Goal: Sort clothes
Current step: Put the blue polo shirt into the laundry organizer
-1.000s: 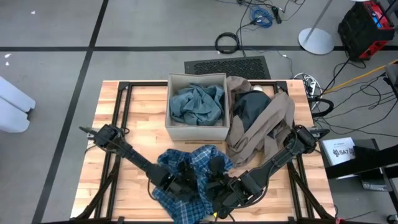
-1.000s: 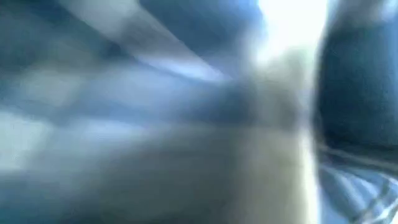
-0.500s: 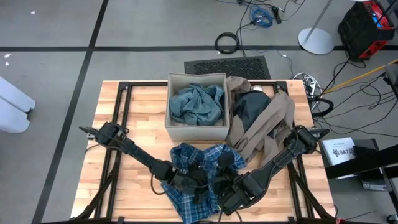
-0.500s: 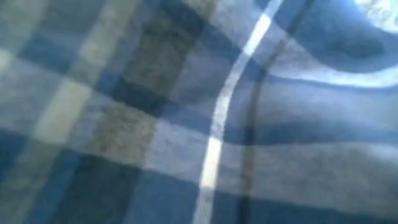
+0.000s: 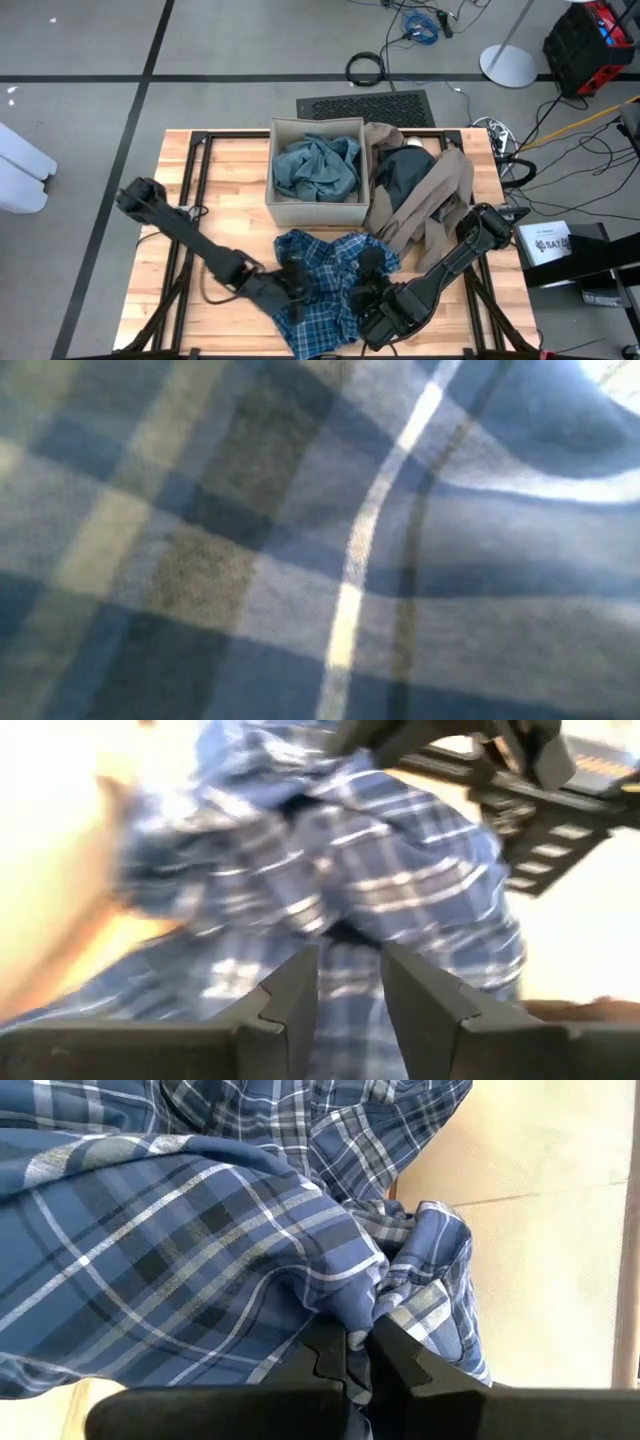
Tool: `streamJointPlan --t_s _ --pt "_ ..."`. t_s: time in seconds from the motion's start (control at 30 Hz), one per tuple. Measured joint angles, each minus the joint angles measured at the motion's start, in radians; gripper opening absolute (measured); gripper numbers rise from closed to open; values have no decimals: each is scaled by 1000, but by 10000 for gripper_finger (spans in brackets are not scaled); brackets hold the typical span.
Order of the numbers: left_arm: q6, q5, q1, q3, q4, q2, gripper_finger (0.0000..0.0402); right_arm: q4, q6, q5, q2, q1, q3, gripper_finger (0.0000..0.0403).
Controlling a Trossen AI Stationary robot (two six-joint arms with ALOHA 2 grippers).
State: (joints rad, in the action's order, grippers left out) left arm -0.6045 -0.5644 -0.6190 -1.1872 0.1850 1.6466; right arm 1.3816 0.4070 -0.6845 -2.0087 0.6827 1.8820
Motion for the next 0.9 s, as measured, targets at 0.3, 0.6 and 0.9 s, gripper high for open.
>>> streamJointPlan --t_s 0.3,0.6,0.9 --pt "-300 -80 -136 0 417 -49 121 -56 -73 -50 -1 -28 0 4" --pt "-412 -72 -178 38 541 -45 121 -509 -334 32 -43 -128 0 4" --pt "-482 56 -189 109 543 -12 121 -481 -284 54 -186 -194 0 4"
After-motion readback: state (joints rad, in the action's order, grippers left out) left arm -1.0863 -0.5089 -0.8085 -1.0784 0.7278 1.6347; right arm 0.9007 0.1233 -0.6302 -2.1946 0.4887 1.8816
